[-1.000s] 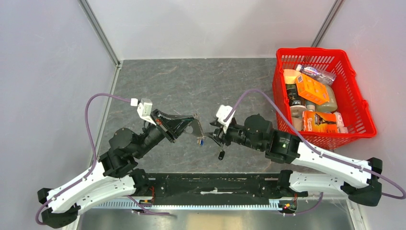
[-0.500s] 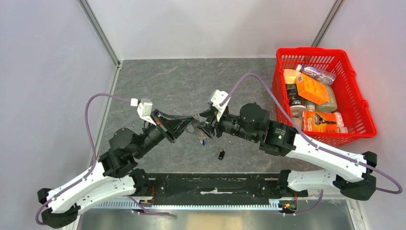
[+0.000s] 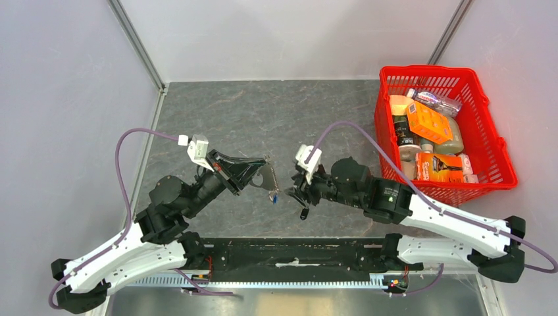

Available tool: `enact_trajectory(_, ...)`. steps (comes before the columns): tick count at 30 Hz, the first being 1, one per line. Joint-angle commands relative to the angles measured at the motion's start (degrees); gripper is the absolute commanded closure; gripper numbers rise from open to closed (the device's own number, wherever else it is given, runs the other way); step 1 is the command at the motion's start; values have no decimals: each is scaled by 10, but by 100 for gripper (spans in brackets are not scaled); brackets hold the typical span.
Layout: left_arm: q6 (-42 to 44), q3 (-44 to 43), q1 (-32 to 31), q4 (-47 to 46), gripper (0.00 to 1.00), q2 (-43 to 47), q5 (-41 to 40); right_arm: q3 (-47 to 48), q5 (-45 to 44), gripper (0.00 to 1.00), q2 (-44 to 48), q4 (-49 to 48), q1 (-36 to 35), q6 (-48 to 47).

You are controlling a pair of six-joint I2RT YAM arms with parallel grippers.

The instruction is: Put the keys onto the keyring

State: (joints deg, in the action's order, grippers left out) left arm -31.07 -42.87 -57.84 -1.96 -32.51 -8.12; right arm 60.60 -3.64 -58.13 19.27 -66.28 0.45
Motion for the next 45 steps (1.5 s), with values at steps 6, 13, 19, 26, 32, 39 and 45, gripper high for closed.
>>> enact_trajectory(6,-15,-28,1,-14,98,7,-29,-175,32,49,62,-91,-5,-25)
enact_trajectory(13,-13,-25,2,-15,98,7,-32,-294,3,49,76,-317,-14,-97)
enact_trajectory(19,-9,-21,2,-14,98,8,-32,-330,-24,51,50,-453,-29,-158)
enact_trajectory(26,-7,-20,1,-15,98,9,-30,-321,-19,53,21,-498,-37,-191)
enact_trajectory(32,-9,-21,2,-15,98,8,-26,-310,-26,56,15,-512,-42,-211)
enact_trajectory(39,-9,-23,2,-15,98,5,-19,-299,-31,63,21,-501,-46,-219)
enact_trajectory(45,-9,-21,2,-16,98,6,-16,-297,-39,67,23,-506,-48,-218)
